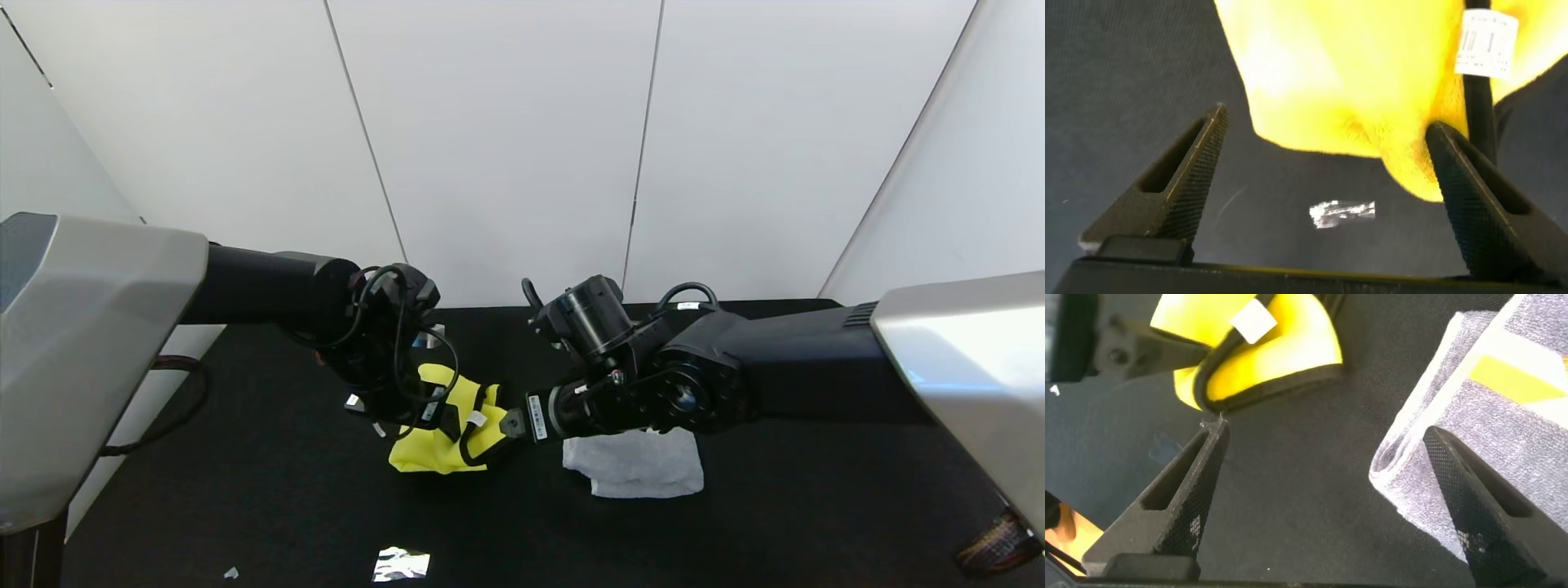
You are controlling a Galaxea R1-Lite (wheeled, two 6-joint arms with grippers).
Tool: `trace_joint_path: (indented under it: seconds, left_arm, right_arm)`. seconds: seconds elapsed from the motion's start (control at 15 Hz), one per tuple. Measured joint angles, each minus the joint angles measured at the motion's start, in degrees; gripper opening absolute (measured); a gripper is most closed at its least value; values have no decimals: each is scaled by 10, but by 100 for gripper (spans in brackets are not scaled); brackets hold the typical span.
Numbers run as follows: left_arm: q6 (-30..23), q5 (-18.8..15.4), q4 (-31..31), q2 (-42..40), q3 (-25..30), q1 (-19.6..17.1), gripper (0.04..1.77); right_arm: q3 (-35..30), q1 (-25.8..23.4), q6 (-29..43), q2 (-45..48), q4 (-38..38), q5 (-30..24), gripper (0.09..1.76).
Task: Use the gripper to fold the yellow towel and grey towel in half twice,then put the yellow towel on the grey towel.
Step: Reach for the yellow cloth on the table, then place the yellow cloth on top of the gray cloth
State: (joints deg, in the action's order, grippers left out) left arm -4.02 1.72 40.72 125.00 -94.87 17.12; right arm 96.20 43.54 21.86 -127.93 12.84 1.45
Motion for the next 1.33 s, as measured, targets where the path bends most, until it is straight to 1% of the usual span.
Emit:
trace_joint_path:
  seconds: [0.07, 0.27, 0.4, 0.6, 0.93, 1.07, 1.2, 1.33]
  left_arm:
    - [-3, -7, -1, 1, -1, 1, 172]
    - [-16, -49, -1, -7, -9, -3, 172]
    - [-21, -58, 0, -17, -18, -9, 172]
    - [-21, -59, 0, -30, -27, -20, 172]
    - [-20, -52, -1, -48, -29, -30, 172]
    - [-20, -54, -1, -55, -29, -36, 172]
    - [-20, -54, -1, -59, -30, -40, 172]
    - [-19, -57, -1, -64, -31, -41, 172]
  right_arm:
    - [-1, 1, 1, 0, 0, 0, 171]
    - [-1, 5, 20, -1, -1, 0, 171]
    - [0, 8, 31, -2, -9, 2, 171]
    - [-8, 8, 39, -2, -46, 1, 171]
    - [-13, 15, 47, -2, -50, 3, 171]
    - [-13, 16, 61, -3, -59, 3, 171]
    - [-5, 17, 80, -6, -78, 6, 171]
    - [5, 17, 86, -13, -79, 14, 171]
